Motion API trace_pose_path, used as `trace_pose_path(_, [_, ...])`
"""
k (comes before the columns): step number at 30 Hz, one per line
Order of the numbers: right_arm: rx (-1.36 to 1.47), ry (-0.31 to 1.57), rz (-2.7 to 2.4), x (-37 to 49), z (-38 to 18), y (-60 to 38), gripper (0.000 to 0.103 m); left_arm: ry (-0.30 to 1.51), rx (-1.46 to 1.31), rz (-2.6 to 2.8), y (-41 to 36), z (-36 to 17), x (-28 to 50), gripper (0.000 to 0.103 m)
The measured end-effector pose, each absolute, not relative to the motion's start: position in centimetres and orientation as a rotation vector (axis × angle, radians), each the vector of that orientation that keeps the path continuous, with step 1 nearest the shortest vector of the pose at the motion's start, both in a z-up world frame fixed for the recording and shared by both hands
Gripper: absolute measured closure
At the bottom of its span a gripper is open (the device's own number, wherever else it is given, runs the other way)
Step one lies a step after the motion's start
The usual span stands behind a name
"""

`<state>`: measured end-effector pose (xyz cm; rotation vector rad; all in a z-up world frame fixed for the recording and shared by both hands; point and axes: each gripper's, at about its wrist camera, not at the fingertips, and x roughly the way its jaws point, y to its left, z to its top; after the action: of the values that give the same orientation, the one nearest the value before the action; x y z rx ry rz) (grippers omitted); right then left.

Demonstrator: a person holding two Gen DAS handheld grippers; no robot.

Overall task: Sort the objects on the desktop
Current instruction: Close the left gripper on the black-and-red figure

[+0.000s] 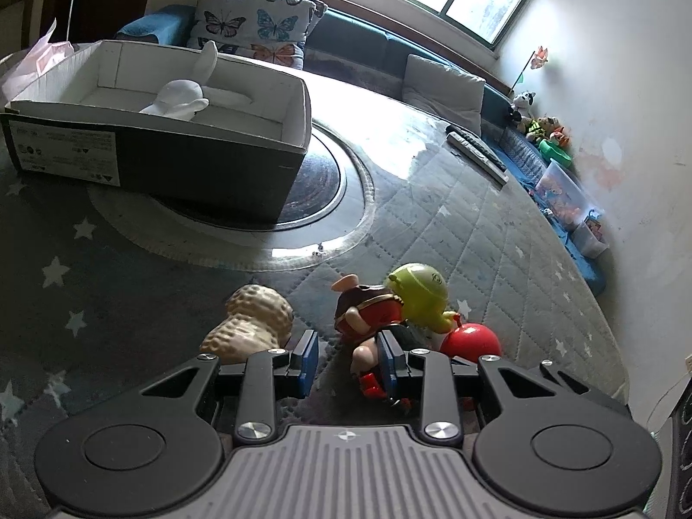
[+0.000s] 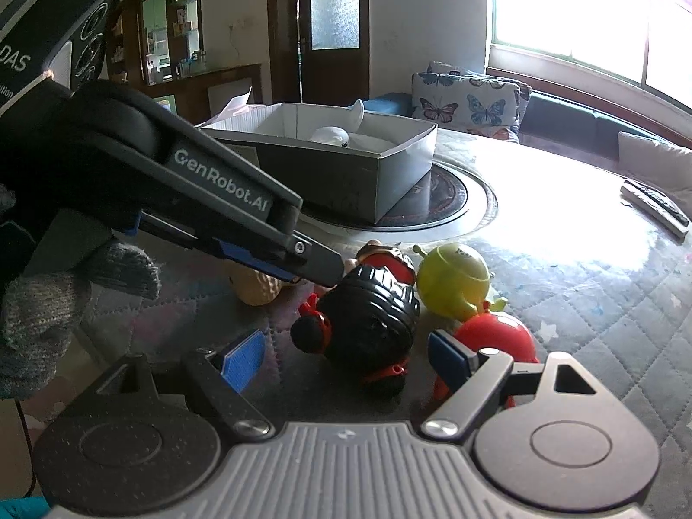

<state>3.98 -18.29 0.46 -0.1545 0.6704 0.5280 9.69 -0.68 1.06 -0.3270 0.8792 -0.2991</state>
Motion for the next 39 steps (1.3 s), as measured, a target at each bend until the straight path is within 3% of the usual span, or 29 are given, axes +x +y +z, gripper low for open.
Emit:
trace_pose_path(16, [-0.124,0.685,0.536,4.8,0.2,-18.4,0.030,0.926,-0.414,-0.363,-1.6,0.6,12.1,0.066])
trace_pose_path(28, [-0.101,0.703,0.523,5.6,-0.1,-18.6,0.030,0.970,-0.499,-0.382,-1.2,-0.3,13.8,0.058])
trace_pose_path(39, [-0.073,0.707,0.513,6.0,-0.1,-19.3,0.045,0.968,-0.442,-0.365,-2.5,-0.5,14.2,0.057])
